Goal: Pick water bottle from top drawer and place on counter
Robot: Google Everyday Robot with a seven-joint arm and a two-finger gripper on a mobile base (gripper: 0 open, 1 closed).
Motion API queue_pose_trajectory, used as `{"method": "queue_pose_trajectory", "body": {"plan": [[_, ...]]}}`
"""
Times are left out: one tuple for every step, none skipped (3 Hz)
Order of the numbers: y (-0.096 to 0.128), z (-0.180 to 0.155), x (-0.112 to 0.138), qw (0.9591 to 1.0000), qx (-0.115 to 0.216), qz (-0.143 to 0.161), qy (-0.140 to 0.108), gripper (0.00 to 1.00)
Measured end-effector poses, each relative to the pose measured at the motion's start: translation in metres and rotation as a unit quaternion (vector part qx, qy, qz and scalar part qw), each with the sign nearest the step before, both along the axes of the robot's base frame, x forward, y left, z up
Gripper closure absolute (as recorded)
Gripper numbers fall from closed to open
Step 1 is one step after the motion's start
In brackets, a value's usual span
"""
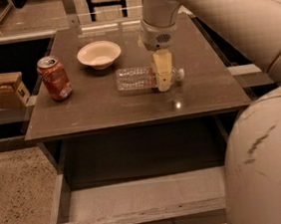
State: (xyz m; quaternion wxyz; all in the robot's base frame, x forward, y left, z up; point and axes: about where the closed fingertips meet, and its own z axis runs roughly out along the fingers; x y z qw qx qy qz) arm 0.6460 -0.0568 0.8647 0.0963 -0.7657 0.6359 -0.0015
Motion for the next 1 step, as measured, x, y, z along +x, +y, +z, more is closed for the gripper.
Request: {"method": "queue_pose_trajectory", "body": {"plan": [[0.0,0.0,0.0,1.0,0.0,0.0,0.0,0.0]]}}
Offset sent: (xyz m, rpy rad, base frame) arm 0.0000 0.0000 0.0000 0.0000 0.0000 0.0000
